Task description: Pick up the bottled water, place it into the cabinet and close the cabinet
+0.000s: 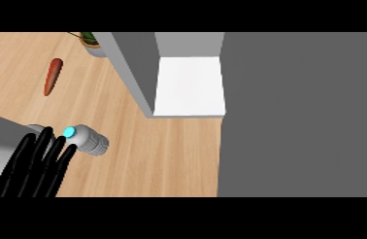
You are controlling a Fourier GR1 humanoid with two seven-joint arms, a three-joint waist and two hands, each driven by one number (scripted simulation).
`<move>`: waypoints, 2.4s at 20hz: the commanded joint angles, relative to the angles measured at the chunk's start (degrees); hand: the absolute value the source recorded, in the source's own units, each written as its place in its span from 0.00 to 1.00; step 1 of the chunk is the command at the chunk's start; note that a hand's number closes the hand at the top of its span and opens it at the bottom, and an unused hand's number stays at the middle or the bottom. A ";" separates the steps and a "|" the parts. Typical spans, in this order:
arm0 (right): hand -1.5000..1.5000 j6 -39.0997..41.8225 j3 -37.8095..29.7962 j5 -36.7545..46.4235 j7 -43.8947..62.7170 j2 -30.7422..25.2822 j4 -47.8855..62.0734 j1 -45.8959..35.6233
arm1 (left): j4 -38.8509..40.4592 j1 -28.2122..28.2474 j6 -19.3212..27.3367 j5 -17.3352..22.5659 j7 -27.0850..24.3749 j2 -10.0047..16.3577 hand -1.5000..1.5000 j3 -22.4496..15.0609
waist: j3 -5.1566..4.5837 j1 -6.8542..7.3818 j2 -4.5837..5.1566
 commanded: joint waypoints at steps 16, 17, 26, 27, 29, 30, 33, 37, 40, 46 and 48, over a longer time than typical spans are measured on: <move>0.00 3.29 -4.77 -12.62 2.18 -0.11 -10.57 7.61 | 4.57 3.65 -2.89 7.48 -7.98 2.69 0.00 18.43 | -0.11 -0.33 0.24; 0.00 4.42 -7.56 -15.07 -0.04 -0.25 -10.65 9.60 | 7.70 4.39 -3.33 5.95 -10.05 1.82 0.00 16.78 | -0.10 -1.01 0.10; 0.00 8.83 -8.41 -15.90 -3.76 -0.62 -9.96 14.33 | 22.02 2.34 -10.80 10.63 -20.50 6.68 0.00 27.43 | -0.10 -1.22 0.13; 0.00 7.75 -7.06 -15.55 -3.09 0.66 -10.99 14.98 | 22.92 0.46 -10.24 9.45 -20.05 6.67 0.00 26.61 | -0.10 -1.37 0.22; 0.00 8.66 -6.76 -14.99 -2.86 -0.60 -10.91 14.64 | 29.75 -3.54 -11.72 11.20 -22.73 7.75 0.00 28.91 | -0.15 -1.36 0.41; 0.00 8.33 -7.90 -16.09 -3.69 -0.90 -8.88 12.37 | 29.52 -2.96 -10.98 9.45 -22.06 6.13 0.00 26.20 | -0.09 -0.87 0.46; 0.00 7.53 -7.55 -16.65 -2.03 -0.90 -11.45 14.45 | 33.40 -2.54 -11.30 6.21 -26.14 5.23 0.00 25.31 | -0.09 -0.98 0.38; 0.00 10.36 -5.78 -13.70 -7.22 1.02 -10.25 16.93 | 43.81 -5.90 -13.17 6.94 -31.71 7.06 0.00 29.24 | -0.11 -1.32 0.34; 0.00 10.92 -8.52 -16.08 -7.83 -0.92 -8.06 16.20 | 53.53 -12.68 -12.17 6.57 -33.71 8.55 0.00 32.04 | -0.12 -1.67 0.52; 0.00 11.41 -6.73 -15.53 -8.53 0.02 -10.14 18.43 | 61.45 -12.39 -13.56 5.55 -38.78 7.91 0.00 32.06 | -0.12 -1.19 0.39; 0.00 10.41 -8.50 -17.72 -6.98 -1.41 -10.69 18.00 | 65.15 -16.90 -12.90 5.01 -37.54 9.28 0.00 32.57 | -0.12 -1.17 0.49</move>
